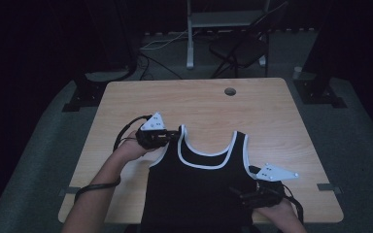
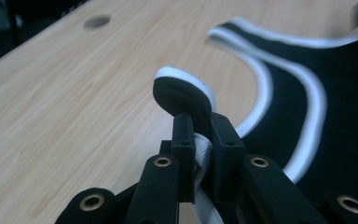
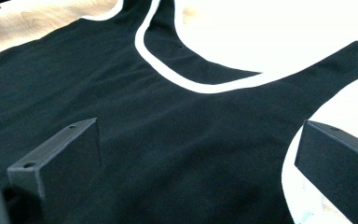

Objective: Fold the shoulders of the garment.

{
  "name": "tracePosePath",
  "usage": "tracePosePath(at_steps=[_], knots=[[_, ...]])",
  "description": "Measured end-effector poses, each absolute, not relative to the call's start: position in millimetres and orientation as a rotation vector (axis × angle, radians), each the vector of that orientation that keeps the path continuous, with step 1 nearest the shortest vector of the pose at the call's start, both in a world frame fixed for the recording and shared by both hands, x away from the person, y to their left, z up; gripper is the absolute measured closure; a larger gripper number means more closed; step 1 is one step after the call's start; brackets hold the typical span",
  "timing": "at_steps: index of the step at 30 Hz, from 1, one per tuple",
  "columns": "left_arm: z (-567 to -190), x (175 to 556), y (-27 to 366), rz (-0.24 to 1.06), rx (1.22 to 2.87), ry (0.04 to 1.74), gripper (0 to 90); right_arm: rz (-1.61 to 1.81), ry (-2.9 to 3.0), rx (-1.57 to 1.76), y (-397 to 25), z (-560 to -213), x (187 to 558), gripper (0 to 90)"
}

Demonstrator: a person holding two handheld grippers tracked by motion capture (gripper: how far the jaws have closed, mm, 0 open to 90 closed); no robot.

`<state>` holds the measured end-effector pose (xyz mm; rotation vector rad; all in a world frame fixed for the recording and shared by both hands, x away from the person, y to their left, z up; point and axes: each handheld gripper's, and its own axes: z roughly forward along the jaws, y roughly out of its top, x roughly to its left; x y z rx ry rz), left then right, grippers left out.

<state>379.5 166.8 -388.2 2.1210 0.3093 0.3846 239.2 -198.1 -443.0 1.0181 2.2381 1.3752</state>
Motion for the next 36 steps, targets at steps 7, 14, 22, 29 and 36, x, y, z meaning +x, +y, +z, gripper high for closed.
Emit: tracePosePath(at_steps=[7, 14, 22, 29, 36], knots=[[-382.9, 339.8, 176.0, 0.412, 2.073, 0.223, 82.4, 1.381, 2.233, 1.022, -198.8, -443.0, 239.0, 0.5], [-390.9, 296.3, 176.2, 0.432, 2.128, 0.120, 82.3, 1.376, 2.235, 1.021, -198.5, -443.1, 238.7, 0.5], [-418.1, 260.8, 177.2, 0.409, 2.275, 0.079, 70.6, 1.372, 2.236, 1.022, -198.4, -443.1, 238.8, 0.5], [-402.9, 242.0, 184.5, 0.401, 2.282, 0.016, 51.6, 1.371, 2.238, 1.024, -198.3, -443.1, 239.1, 0.5], [-414.4, 242.8, 158.8, 0.367, 2.315, -0.060, 48.2, 1.379, 2.240, 1.026, -199.0, -443.1, 239.3, 0.5]])
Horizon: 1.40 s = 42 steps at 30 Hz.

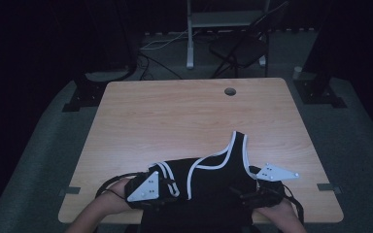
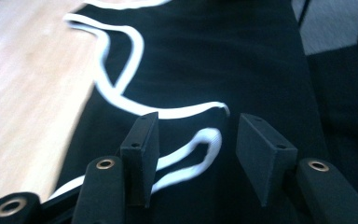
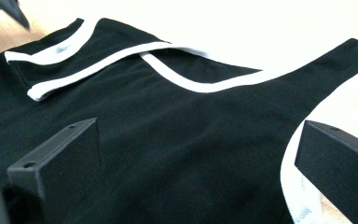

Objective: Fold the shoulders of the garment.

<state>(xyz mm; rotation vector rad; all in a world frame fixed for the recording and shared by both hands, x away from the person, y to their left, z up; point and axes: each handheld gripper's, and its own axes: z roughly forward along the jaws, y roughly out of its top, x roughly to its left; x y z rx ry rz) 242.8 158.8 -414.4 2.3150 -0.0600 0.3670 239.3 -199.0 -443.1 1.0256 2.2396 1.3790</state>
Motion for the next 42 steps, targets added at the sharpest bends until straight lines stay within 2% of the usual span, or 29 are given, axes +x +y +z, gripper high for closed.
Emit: tracePosePath(at_steps=[1, 3, 6, 7, 14, 19, 21, 24, 25, 30, 35, 37, 42], knots=[[-417.9, 243.8, 155.5, 0.363, 2.331, -0.071, 48.6, 1.380, 2.241, 1.026, -199.0, -443.1, 239.3, 0.5], [-423.7, 246.7, 150.6, 0.371, 2.370, -0.076, 56.5, 1.379, 2.242, 1.026, -198.9, -443.1, 239.3, 0.5], [-428.7, 251.2, 148.9, 0.327, 2.422, -0.070, 79.6, 1.380, 2.241, 1.024, -199.0, -443.1, 239.3, 0.5], [-427.6, 252.9, 150.0, 0.303, 2.420, -0.061, 84.6, 1.380, 2.242, 1.027, -199.0, -443.1, 239.4, 0.5], [-419.1, 250.9, 162.4, 0.216, 2.289, -0.047, 85.7, 1.377, 2.246, 1.030, -198.7, -443.2, 240.0, 0.5], [-421.1, 248.3, 169.2, 0.177, 2.333, -0.049, 85.0, 1.375, 2.247, 1.032, -198.6, -443.2, 240.1, 0.5], [-426.6, 248.5, 168.4, 0.121, 2.388, -0.039, 79.9, 1.374, 2.248, 1.032, -198.6, -443.2, 240.3, 0.5], [-426.7, 249.4, 168.4, 0.064, 2.383, 0.022, 59.9, 1.374, 2.249, 1.032, -198.6, -443.2, 240.3, 0.5], [-424.0, 250.8, 169.4, 0.069, 2.360, 0.058, 52.0, 1.376, 2.248, 1.032, -198.7, -443.2, 240.3, 0.5], [-413.1, 265.7, 174.8, 0.025, 2.191, 0.292, 33.0, 1.372, 2.250, 1.028, -198.3, -443.3, 240.1, 0.5], [-427.5, 271.0, 166.5, 0.102, 2.277, 0.351, 29.6, 1.366, 2.266, 1.022, -197.5, -443.2, 240.3, 0.5], [-434.1, 270.6, 164.0, 0.112, 2.313, 0.333, 21.5, 1.364, 2.274, 1.013, -197.2, -443.3, 240.7, 0.5], [-438.4, 269.9, 163.1, 0.159, 2.323, 0.289, 21.4, 1.342, 2.303, 0.989, -194.6, -443.1, 241.1, 0.5]])
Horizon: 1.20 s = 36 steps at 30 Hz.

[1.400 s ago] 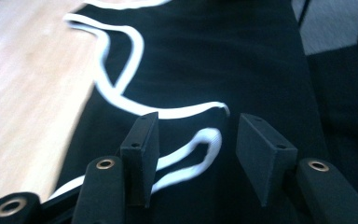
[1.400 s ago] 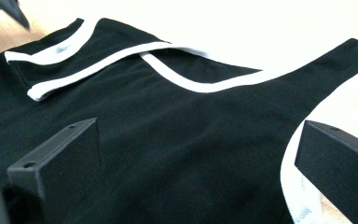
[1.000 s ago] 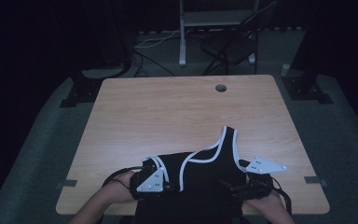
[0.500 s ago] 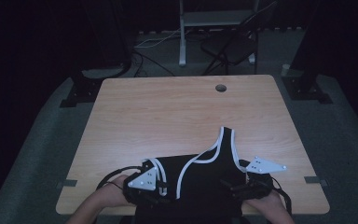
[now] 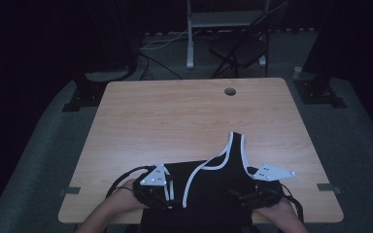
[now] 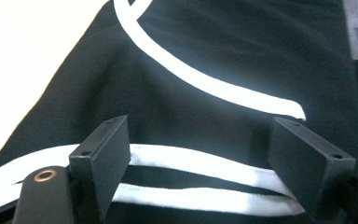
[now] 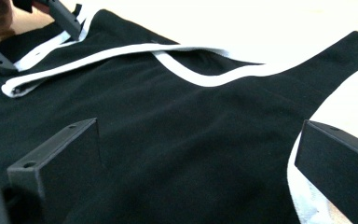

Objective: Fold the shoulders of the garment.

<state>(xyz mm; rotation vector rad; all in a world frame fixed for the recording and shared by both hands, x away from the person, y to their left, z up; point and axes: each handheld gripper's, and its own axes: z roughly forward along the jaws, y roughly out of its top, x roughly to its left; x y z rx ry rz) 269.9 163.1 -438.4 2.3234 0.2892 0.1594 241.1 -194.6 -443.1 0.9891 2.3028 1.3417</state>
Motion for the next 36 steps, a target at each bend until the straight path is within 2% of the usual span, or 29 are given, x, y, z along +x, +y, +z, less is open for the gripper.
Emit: tracePosePath(at_steps=[8, 11, 19, 34, 36], knots=[[-432.6, 272.7, 166.9, 0.168, 2.269, 0.347, 21.3, 1.305, 2.368, 0.938, -190.6, -442.2, 238.6, 0.5], [-439.6, 273.1, 164.7, 0.225, 2.320, 0.344, 21.3, 1.297, 2.392, 0.912, -189.1, -442.5, 238.2, 0.5], [-440.4, 272.5, 165.1, 0.231, 2.310, 0.339, 20.2, 1.355, 2.468, 0.808, -189.4, -442.1, 243.2, 0.5], [-441.0, 273.6, 165.7, 0.220, 2.304, 0.344, 20.2, 1.330, 2.467, 0.845, -209.7, -441.6, 317.7, 0.5], [-441.2, 273.1, 165.7, 0.225, 2.300, 0.341, 20.2, 1.344, 2.464, 0.858, -212.3, -441.5, 327.7, 4.9]])
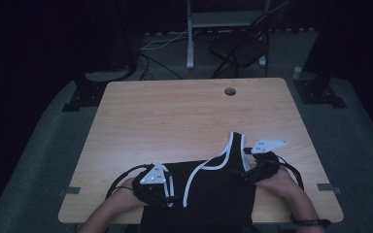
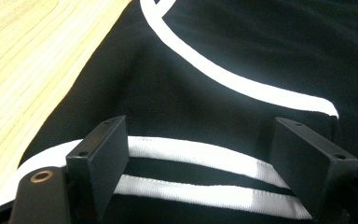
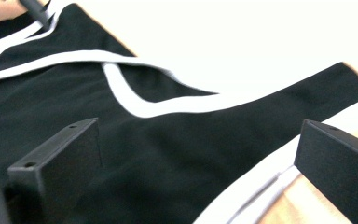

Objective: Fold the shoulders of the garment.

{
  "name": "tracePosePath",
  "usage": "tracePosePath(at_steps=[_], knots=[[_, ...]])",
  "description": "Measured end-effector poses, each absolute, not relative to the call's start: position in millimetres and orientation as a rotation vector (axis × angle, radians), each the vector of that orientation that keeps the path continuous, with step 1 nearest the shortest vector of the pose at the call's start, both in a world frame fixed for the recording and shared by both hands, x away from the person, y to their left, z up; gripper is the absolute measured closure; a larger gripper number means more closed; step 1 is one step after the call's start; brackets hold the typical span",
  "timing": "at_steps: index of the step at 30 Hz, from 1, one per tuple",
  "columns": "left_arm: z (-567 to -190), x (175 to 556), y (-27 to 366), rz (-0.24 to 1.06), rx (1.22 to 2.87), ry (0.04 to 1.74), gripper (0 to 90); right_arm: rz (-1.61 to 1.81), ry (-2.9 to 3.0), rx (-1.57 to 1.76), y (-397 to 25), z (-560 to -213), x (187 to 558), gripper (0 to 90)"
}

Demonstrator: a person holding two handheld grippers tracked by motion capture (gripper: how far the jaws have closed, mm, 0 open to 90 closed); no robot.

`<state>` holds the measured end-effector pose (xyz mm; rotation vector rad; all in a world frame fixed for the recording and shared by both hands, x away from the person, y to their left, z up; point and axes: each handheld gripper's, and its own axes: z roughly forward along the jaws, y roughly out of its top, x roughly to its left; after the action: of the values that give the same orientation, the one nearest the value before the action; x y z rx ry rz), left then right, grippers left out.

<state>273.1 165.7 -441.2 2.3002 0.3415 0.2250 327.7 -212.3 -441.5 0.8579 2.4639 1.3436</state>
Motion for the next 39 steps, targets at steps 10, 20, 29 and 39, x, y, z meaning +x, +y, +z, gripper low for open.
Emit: tracePosePath(at_steps=[10, 20, 29, 39], knots=[[-438.0, 275.5, 162.7, 0.223, 2.342, 0.312, 20.2, 1.258, 2.447, 0.833, -218.8, -441.8, 364.9, 4.7], [-436.5, 279.1, 160.9, 0.206, 2.363, 0.274, 20.2, 1.163, 2.457, 0.894, -217.7, -443.6, 406.9, 4.8], [-437.4, 280.0, 161.6, 0.198, 2.355, 0.273, 20.2, 1.122, 2.501, 0.931, -216.5, -444.8, 417.0, 16.5], [-437.4, 281.4, 162.7, 0.194, 2.355, 0.284, 20.2, 1.212, 2.498, 0.972, -224.5, -442.5, 416.1, 60.6]])
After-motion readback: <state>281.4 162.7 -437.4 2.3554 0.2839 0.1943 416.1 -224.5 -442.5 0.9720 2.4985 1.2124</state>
